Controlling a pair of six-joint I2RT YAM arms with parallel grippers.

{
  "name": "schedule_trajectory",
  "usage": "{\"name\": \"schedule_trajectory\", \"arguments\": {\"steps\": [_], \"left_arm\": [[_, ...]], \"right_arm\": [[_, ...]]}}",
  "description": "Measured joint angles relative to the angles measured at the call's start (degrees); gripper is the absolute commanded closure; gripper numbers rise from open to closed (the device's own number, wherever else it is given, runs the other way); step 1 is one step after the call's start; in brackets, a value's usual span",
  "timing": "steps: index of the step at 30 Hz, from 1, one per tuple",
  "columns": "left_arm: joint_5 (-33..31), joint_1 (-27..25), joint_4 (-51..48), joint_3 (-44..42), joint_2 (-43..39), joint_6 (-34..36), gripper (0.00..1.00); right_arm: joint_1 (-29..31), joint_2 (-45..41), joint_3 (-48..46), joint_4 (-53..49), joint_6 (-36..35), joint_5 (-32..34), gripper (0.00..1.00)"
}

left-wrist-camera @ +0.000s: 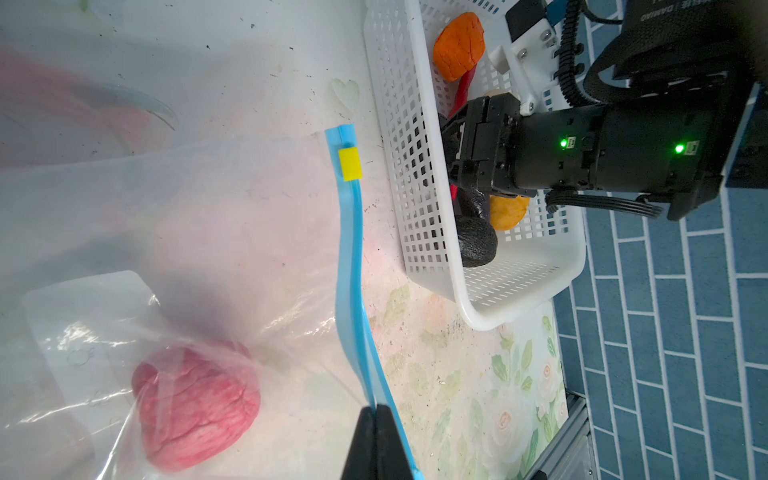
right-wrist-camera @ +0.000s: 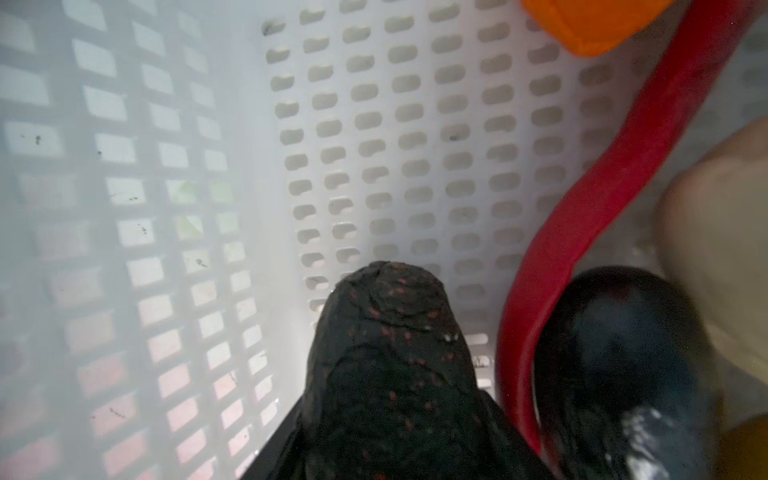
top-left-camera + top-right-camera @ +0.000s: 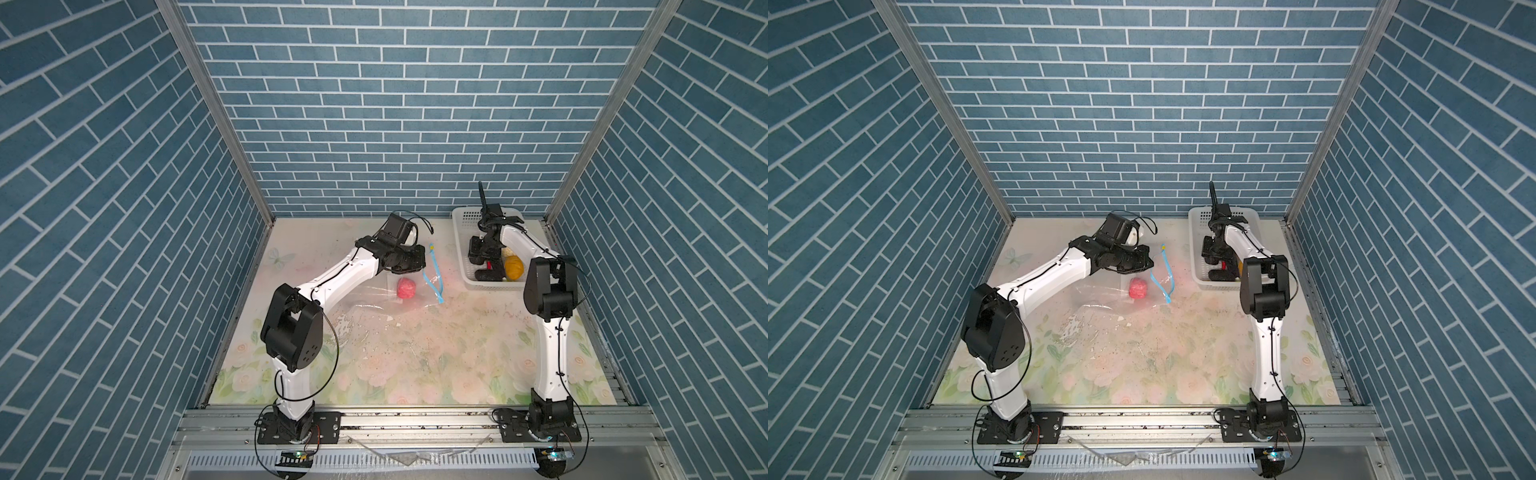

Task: Place the food in the zip-top bag and seal the zipper
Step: 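Lower the right gripper into the basket and grasp a black avocado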

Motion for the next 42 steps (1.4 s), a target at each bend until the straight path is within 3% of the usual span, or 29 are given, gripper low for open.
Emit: {"name": "schedule_trajectory", "arguments": {"steps": [19, 42], "left_arm": [[-0.02, -0.04, 0.02, 0.00, 0.00, 0.00, 0.99], [-0.02, -0.04, 0.02, 0.00, -0.02, -0.04, 0.99]], "right_arm": [[-0.79, -6.73, -3.17, 1.70, 0.31, -4.98, 0.47], [-0.90, -27.54, -27.69, 11.32, 3.80, -13.11, 0.53]]}}
